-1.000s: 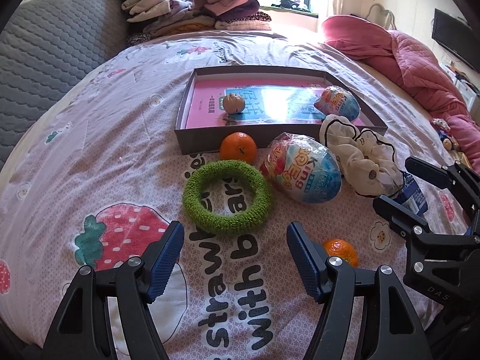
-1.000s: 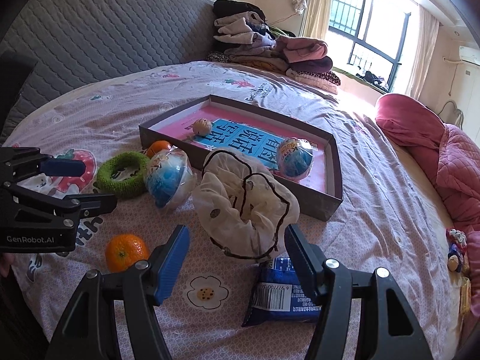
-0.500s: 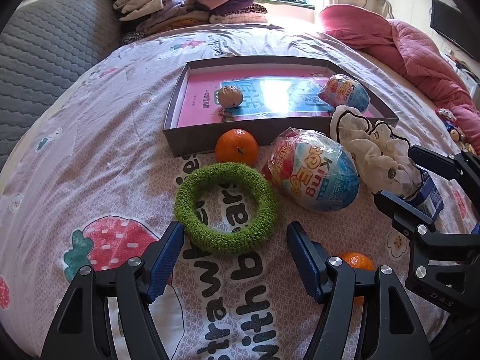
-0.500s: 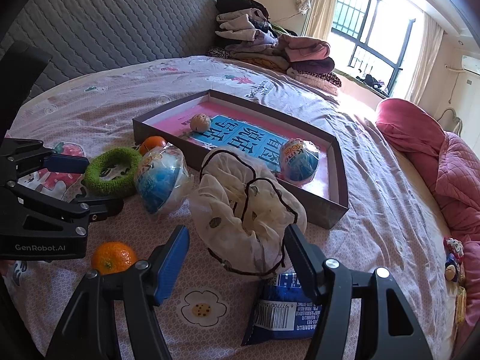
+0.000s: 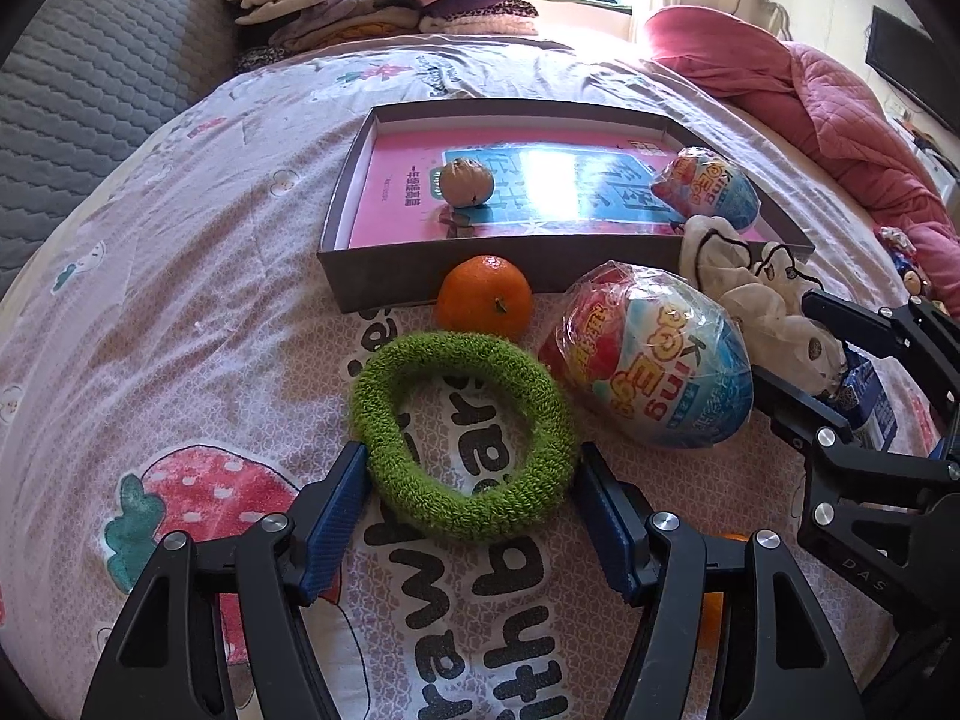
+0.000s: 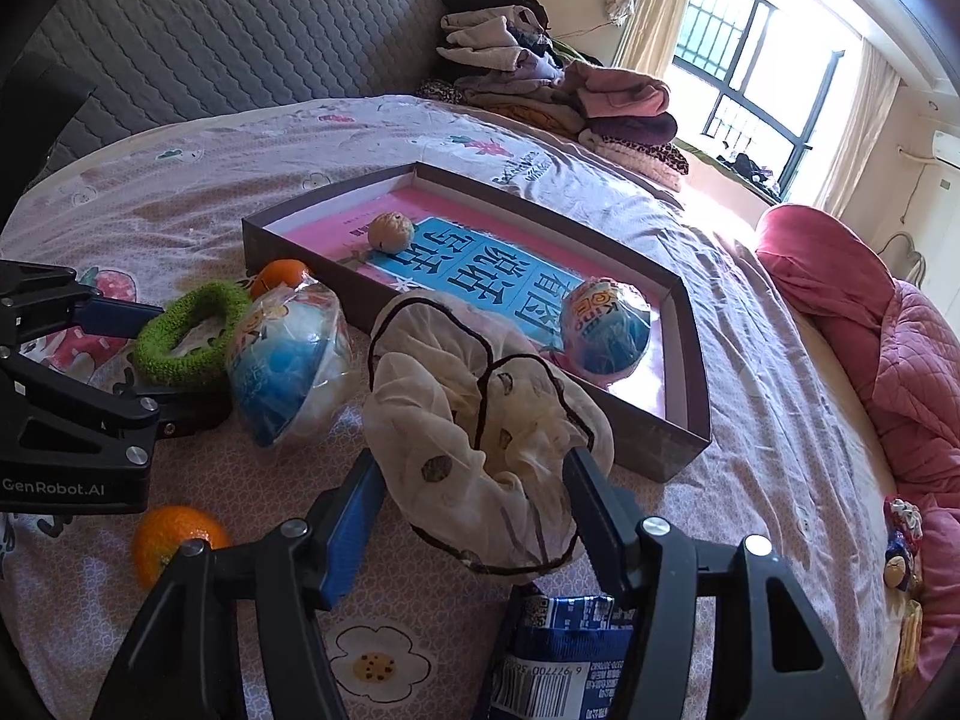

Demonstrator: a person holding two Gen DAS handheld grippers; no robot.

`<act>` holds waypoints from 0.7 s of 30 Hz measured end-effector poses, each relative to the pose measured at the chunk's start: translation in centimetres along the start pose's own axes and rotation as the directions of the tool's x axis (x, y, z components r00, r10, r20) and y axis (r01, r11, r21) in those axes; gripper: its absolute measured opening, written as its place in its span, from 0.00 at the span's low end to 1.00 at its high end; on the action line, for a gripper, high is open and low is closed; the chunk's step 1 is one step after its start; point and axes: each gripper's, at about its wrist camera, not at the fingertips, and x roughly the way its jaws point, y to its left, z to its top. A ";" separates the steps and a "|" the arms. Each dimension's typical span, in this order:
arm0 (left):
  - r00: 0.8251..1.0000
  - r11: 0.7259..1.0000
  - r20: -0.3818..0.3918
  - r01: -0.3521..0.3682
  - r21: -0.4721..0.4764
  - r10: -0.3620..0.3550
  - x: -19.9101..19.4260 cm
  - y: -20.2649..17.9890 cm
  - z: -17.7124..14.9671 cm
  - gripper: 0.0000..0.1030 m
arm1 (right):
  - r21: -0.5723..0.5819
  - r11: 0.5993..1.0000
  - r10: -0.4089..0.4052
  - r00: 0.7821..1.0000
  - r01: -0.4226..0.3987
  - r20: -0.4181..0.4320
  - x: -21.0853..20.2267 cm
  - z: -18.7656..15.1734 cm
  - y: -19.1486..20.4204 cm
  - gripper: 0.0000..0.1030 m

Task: Organize objects
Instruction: 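Close the left tool on the green ring while the right tool grasps the white cloth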

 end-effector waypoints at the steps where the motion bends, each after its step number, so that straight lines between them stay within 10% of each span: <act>1: 1.000 1.000 0.000 -0.002 0.002 0.002 0.0 0.0 0.0 0.64 | -0.001 1.000 0.004 1.000 -0.004 -0.003 0.1 0.0 0.0 0.50; 21: 1.000 1.000 0.006 0.000 -0.018 0.000 -1.1 0.5 -0.3 0.24 | 0.108 0.990 0.086 0.996 -0.088 0.016 -0.4 -0.1 -1.5 0.21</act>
